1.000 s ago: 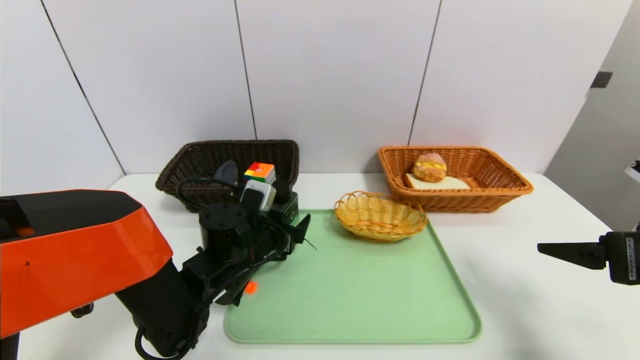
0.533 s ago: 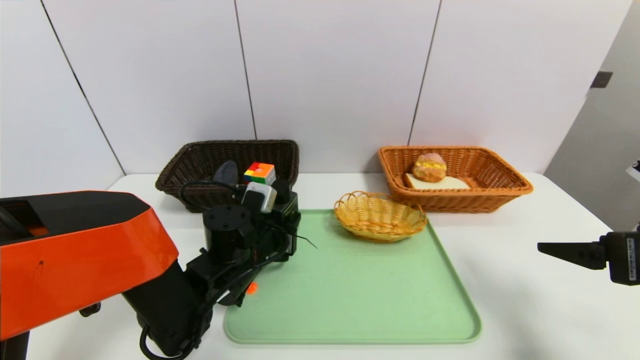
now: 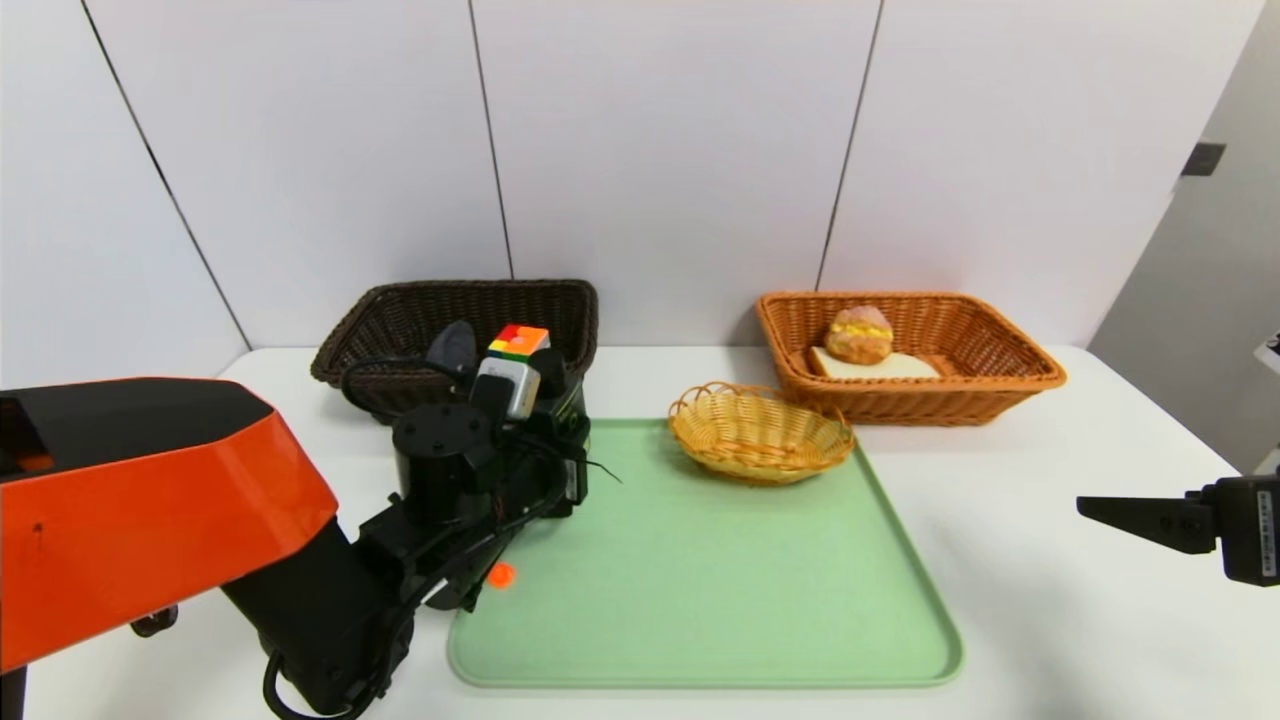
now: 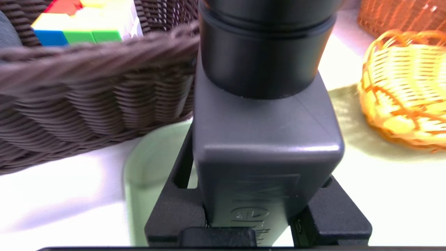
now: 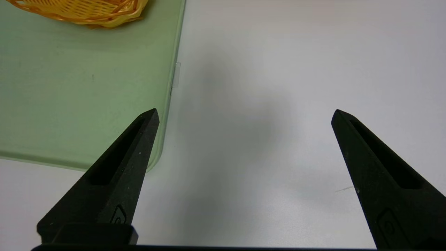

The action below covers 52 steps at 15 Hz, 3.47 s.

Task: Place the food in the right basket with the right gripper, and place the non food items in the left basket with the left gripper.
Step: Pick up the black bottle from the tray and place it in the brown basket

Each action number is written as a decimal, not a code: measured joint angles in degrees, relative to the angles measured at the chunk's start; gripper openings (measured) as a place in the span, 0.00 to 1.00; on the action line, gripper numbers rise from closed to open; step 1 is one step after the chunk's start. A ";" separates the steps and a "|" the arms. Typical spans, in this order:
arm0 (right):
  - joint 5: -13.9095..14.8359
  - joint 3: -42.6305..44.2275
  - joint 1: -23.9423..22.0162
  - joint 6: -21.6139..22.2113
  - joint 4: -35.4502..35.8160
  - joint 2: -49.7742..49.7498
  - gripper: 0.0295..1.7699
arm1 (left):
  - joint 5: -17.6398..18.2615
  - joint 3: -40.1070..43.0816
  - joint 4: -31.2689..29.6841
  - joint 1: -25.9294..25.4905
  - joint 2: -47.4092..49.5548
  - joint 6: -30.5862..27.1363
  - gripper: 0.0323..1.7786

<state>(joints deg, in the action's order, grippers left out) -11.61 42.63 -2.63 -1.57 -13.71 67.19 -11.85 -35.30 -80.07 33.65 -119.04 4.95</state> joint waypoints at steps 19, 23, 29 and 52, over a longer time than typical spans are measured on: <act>0.01 -2.52 -0.23 0.10 0.00 -0.44 0.97 | 6.62 -22.47 58.84 -15.18 36.49 2.51 0.33; 0.20 -2.32 -0.28 -0.05 -0.04 -0.33 0.97 | 9.90 -30.79 64.13 -22.88 30.34 2.35 0.33; 0.39 -1.89 -0.37 -1.54 0.02 -0.30 0.97 | 10.06 -38.32 58.49 -25.91 17.42 2.40 0.33; 0.34 -2.39 -0.84 -1.21 -0.01 -0.46 0.97 | 8.83 -40.28 55.21 -28.11 1.68 0.32 0.60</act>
<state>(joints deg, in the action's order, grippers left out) -11.26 40.24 -3.47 -2.78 -13.73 66.73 -3.02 -75.58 -24.86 5.53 -117.36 5.27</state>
